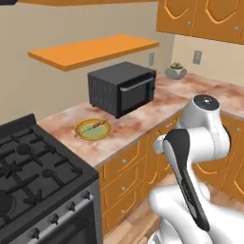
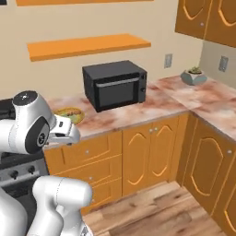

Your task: Place the cold items (potato and mango) from the fridge in one tupperware on the dining counter. Place the warm items (hot dog and kebab skewer) in the stove area in another tupperware.

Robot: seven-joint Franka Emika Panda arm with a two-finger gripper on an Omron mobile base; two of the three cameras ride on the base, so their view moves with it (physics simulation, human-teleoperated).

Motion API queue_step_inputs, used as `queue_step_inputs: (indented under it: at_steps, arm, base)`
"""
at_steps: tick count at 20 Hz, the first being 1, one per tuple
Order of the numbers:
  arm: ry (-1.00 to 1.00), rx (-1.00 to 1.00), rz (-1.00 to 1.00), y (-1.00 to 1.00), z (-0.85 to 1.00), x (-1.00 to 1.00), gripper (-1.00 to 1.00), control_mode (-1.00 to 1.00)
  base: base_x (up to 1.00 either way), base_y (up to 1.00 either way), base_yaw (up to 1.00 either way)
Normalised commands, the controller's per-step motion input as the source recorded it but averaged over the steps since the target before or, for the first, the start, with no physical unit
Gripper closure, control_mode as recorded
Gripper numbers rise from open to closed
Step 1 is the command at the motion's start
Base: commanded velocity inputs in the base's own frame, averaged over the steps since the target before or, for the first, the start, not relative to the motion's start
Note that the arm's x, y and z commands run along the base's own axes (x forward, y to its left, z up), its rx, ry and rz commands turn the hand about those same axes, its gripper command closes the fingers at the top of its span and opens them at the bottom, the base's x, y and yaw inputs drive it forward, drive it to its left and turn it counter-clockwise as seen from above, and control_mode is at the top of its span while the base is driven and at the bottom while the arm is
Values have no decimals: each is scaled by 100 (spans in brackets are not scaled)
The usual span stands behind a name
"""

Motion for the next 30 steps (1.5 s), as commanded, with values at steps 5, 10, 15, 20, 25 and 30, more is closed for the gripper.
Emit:
queue_step_inputs:
  at_steps: [5,10,15,20,25,30]
  arm:
    - [0,0,0,0,0,0,-100,100]
    - [0,0,0,0,0,0,-100,100]
    - [0,2,5,0,0,19,-100,-100]
    - [7,6,3,0,0,100,-100,-100]
    - [15,0,-35,17,-13,73,-100,-100]
    - [11,0,-46,28,-27,44,-100,-100]
  base:
    - [89,-4,47]
    - [79,-16,45]
    - [61,-7,32]
    - [0,0,0]
    - [0,0,0]
    - [0,0,0]
